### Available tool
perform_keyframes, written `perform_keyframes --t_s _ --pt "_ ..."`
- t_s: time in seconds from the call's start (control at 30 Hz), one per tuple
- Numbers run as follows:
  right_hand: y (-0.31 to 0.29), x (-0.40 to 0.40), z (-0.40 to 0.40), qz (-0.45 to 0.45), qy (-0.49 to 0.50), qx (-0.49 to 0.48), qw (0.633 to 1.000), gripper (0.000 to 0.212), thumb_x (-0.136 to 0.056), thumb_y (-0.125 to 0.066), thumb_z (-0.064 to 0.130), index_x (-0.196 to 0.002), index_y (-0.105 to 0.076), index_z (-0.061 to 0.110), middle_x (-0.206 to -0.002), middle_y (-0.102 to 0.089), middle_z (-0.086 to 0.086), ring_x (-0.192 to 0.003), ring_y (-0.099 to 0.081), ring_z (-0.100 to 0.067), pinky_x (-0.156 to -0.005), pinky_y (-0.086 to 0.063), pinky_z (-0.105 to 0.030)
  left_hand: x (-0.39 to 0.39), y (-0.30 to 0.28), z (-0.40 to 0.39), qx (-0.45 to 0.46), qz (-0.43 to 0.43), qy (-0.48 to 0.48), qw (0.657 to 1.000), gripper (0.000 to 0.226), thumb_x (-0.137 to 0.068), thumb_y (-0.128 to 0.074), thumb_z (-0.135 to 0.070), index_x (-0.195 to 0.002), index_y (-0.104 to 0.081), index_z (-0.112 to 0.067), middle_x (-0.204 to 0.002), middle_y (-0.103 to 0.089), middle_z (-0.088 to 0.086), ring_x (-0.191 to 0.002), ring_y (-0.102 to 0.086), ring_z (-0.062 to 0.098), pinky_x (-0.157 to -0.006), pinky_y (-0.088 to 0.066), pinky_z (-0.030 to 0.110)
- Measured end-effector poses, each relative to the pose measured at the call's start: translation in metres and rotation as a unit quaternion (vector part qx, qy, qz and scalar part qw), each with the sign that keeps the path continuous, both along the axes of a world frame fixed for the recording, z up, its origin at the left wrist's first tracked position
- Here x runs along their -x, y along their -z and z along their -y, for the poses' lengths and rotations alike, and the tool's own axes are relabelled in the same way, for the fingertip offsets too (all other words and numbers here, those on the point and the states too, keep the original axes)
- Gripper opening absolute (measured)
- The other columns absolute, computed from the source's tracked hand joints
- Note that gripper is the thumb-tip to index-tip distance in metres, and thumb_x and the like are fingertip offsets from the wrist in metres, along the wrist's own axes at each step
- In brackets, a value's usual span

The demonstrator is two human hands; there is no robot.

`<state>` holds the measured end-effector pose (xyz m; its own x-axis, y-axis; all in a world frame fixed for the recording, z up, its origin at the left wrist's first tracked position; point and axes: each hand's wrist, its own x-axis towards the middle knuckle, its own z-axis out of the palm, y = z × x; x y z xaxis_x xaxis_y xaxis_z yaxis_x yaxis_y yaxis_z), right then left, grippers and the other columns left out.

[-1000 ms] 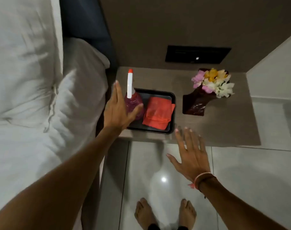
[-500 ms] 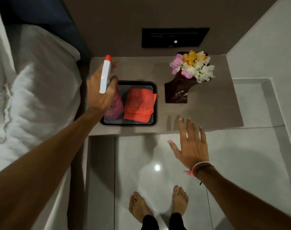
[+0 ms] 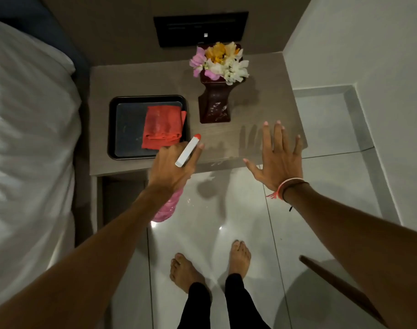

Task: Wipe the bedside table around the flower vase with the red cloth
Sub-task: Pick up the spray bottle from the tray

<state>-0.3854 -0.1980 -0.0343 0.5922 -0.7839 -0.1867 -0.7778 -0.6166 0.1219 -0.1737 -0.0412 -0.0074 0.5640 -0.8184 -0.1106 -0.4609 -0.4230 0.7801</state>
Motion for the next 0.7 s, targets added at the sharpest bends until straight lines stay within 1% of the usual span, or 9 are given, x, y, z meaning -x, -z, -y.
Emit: perform_keyframes --t_s 0.03,0.07,0.17,0.27,0.43,0.53,0.6,0.67,0.7 --pt "0.0 0.005 0.0 -0.003 0.0 0.001 1.0 0.101 -0.084 -0.038 0.073 -0.157 -0.008 0.009 -0.16 -0.022 -0.026 -0.147 -0.026 -0.041 -0.113 -0.026 -0.068 0.006 0.004 0.003 0.007 0.01 -0.001 1.0 0.039 -0.096 -0.058 -0.056 -0.08 -0.063 -0.02 -0.057 -0.061 -0.002 -0.052 -0.067 0.009 -0.052 -0.055 0.014" --pt "0.001 0.01 0.0 -0.006 0.002 0.002 1.0 0.101 -0.084 -0.037 0.074 -0.156 -0.009 0.01 -0.16 -0.023 -0.026 -0.147 -0.027 -0.041 -0.112 -0.026 -0.067 0.01 0.004 0.006 0.014 0.009 -0.001 1.0 0.036 -0.097 -0.056 -0.055 -0.078 -0.06 -0.025 -0.055 -0.059 -0.007 -0.052 -0.068 0.006 -0.049 -0.053 0.011" --pt "0.005 0.026 -0.001 -0.011 0.009 -0.003 1.0 0.102 -0.083 -0.037 0.076 -0.156 -0.01 0.01 -0.16 -0.025 -0.025 -0.147 -0.028 -0.04 -0.112 -0.027 -0.067 0.02 0.004 0.009 0.027 0.002 0.01 1.0 0.03 -0.101 -0.059 -0.044 -0.075 -0.058 -0.031 -0.056 -0.06 -0.005 -0.046 -0.066 0.015 -0.047 -0.06 0.025" --pt "0.009 0.037 -0.004 -0.015 0.012 -0.015 1.0 0.102 -0.083 -0.037 0.077 -0.156 -0.01 0.011 -0.161 -0.024 -0.024 -0.148 -0.027 -0.039 -0.114 -0.027 -0.066 0.025 0.001 0.006 0.004 0.044 0.013 0.999 0.04 -0.102 -0.059 -0.041 -0.074 -0.062 -0.013 -0.057 -0.064 0.006 -0.047 -0.067 0.023 -0.053 -0.062 0.042" --pt "0.011 0.034 -0.008 -0.013 0.005 -0.026 1.0 0.101 -0.083 -0.036 0.077 -0.156 -0.012 0.012 -0.161 -0.026 -0.023 -0.147 -0.029 -0.039 -0.114 -0.026 -0.066 0.019 0.001 -0.005 -0.024 0.077 0.014 0.997 0.043 -0.103 -0.058 -0.04 -0.08 -0.065 -0.004 -0.062 -0.067 0.016 -0.052 -0.068 0.032 -0.059 -0.062 0.049" --pt "0.012 0.023 -0.012 -0.016 -0.013 -0.027 0.999 0.101 -0.083 -0.034 0.078 -0.156 -0.013 0.012 -0.159 -0.028 -0.023 -0.146 -0.031 -0.04 -0.114 -0.027 -0.065 0.01 0.002 -0.016 -0.017 0.068 -0.001 0.997 0.036 -0.102 -0.059 -0.039 -0.085 -0.063 -0.008 -0.066 -0.068 0.016 -0.055 -0.069 0.032 -0.06 -0.062 0.05" --pt "0.014 0.013 -0.015 -0.017 -0.027 -0.028 0.999 0.101 -0.083 -0.032 0.078 -0.156 -0.014 0.012 -0.159 -0.03 -0.023 -0.145 -0.031 -0.041 -0.114 -0.027 -0.064 0.001 -0.001 -0.023 -0.001 0.039 -0.016 0.999 0.033 -0.102 -0.058 -0.042 -0.082 -0.059 -0.016 -0.065 -0.067 0.013 -0.053 -0.069 0.024 -0.062 -0.064 0.041" --pt "0.015 0.0 -0.018 -0.01 -0.042 -0.03 0.999 0.101 -0.082 -0.031 0.079 -0.156 -0.015 0.012 -0.158 -0.03 -0.023 -0.145 -0.032 -0.042 -0.114 -0.028 -0.064 -0.014 -0.011 -0.03 0.033 0.047 -0.043 0.997 0.032 -0.102 -0.055 -0.044 -0.076 -0.055 -0.025 -0.057 -0.062 0.002 -0.052 -0.066 0.011 -0.06 -0.055 0.009" --pt "0.014 -0.007 -0.021 -0.007 -0.048 -0.031 0.998 0.101 -0.082 -0.03 0.08 -0.156 -0.015 0.012 -0.158 -0.03 -0.023 -0.145 -0.032 -0.042 -0.115 -0.028 -0.064 -0.024 -0.018 -0.031 0.06 0.066 -0.057 0.994 0.034 -0.103 -0.055 -0.042 -0.073 -0.052 -0.028 -0.054 -0.057 -0.006 -0.052 -0.065 0.006 -0.056 -0.049 0.004"
